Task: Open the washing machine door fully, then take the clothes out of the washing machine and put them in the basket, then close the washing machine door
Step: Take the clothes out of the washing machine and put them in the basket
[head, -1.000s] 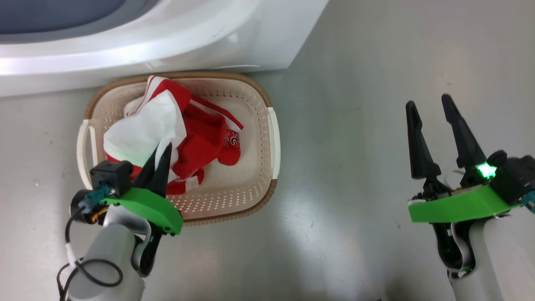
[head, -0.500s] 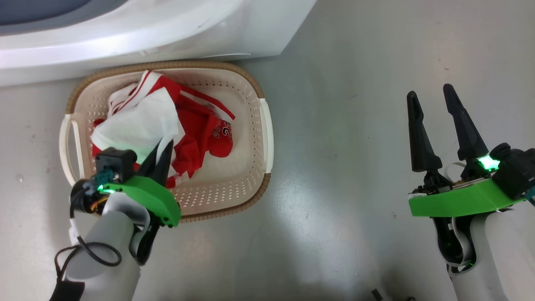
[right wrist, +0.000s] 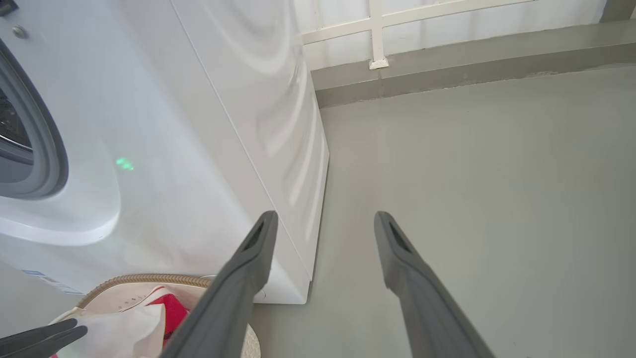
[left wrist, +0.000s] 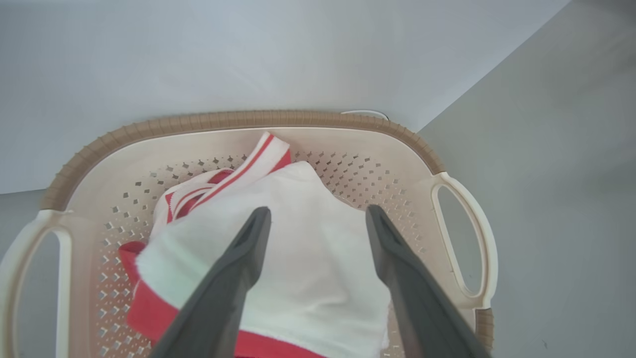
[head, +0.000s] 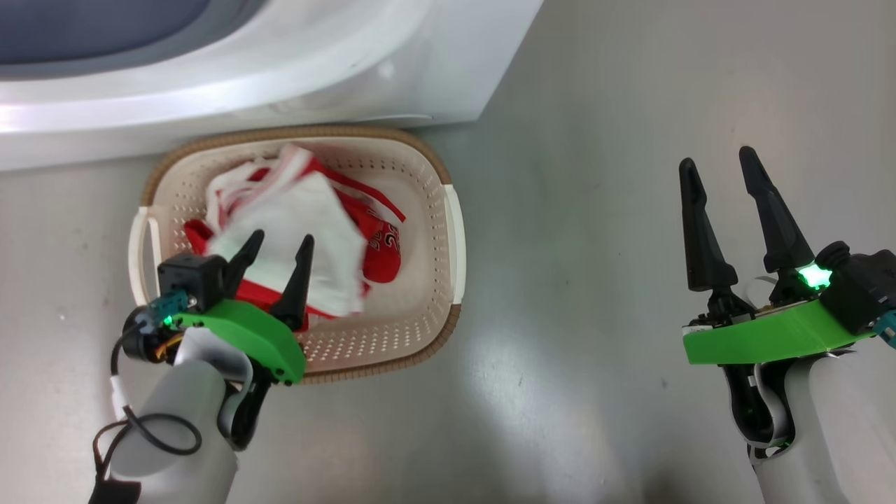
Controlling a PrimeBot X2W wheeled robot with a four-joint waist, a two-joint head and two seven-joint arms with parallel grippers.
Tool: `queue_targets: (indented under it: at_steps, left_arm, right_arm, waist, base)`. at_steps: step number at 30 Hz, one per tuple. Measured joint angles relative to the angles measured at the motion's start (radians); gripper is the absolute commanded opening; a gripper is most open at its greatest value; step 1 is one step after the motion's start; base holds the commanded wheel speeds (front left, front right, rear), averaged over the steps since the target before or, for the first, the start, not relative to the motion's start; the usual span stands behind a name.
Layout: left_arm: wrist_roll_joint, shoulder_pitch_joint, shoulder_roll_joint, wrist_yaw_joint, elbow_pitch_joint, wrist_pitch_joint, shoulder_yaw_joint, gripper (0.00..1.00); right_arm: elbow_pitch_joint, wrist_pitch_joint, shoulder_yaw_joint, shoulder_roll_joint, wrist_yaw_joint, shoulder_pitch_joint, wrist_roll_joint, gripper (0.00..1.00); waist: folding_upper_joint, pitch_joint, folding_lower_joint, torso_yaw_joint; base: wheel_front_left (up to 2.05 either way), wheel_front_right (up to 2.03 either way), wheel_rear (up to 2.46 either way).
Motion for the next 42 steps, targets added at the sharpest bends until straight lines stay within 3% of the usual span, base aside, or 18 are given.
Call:
queue_targets:
  at_steps: [16, 42]
  left_arm:
    - [0.067, 0.162, -0.005, 0.000, -0.144, 0.000, 0.158, 1.00]
    - [0.262, 0.545, -0.038, 0.000, -0.525, 0.000, 0.388, 1.00]
  right_arm:
    - [0.056, 0.000, 0.001, 0.000, 0.000, 0.065, -0.003, 1.00]
    - [0.089, 0.000, -0.042, 0.005, 0.000, 0.310, -0.016, 1.00]
  waist:
    - [0.0000, -0.185, 0.0000, 0.020]
    - [0.0000, -0.531, 0.0000, 0.064]
  base:
    - [0.00, 0.00, 0.00]
    - [0.00, 0.00, 0.00]
